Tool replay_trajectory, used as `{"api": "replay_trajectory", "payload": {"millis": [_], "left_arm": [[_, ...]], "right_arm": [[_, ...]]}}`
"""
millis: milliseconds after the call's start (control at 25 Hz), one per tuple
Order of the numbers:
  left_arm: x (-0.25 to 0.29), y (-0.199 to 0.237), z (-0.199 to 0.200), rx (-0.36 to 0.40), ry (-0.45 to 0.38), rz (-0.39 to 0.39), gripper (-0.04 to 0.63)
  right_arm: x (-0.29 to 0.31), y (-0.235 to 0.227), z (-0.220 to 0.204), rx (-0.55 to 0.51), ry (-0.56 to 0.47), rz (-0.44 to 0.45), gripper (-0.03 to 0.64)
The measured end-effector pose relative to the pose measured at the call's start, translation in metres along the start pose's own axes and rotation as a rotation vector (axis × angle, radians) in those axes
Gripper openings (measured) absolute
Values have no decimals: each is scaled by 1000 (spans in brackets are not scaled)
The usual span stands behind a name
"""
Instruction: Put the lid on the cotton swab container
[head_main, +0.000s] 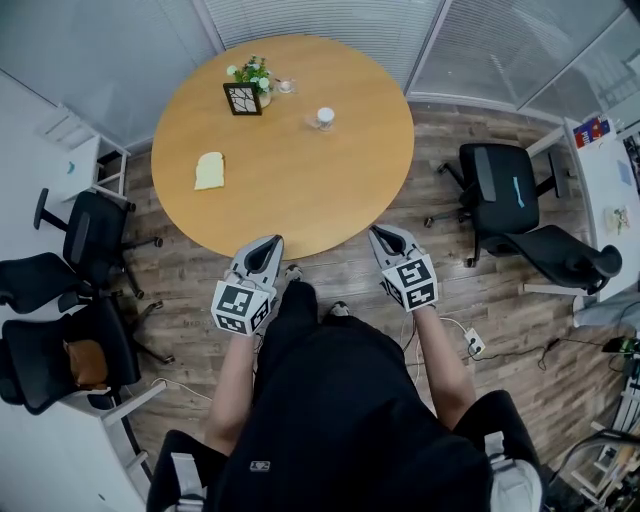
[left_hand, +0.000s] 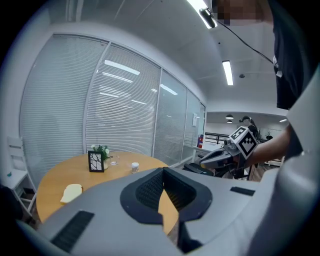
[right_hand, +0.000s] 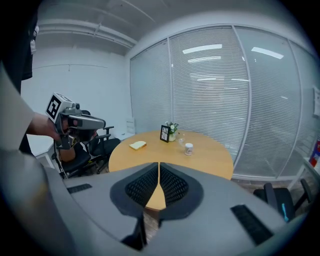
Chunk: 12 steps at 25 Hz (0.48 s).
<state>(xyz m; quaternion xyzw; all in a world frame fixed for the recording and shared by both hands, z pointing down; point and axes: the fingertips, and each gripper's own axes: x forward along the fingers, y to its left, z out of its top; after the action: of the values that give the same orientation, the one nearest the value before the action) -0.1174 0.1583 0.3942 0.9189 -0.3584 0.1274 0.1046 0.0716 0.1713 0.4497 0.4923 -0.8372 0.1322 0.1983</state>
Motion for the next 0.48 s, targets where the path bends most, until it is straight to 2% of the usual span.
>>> {"api": "replay_trajectory", "payload": {"millis": [240, 480], "left_arm": [[29, 31, 1, -14, 9, -61, 6], [74, 64, 5, -12, 35, -157, 6]], "right_arm": [[26, -11, 7, 27, 24, -49, 9], [63, -20, 31, 59, 16, -101, 9]]}}
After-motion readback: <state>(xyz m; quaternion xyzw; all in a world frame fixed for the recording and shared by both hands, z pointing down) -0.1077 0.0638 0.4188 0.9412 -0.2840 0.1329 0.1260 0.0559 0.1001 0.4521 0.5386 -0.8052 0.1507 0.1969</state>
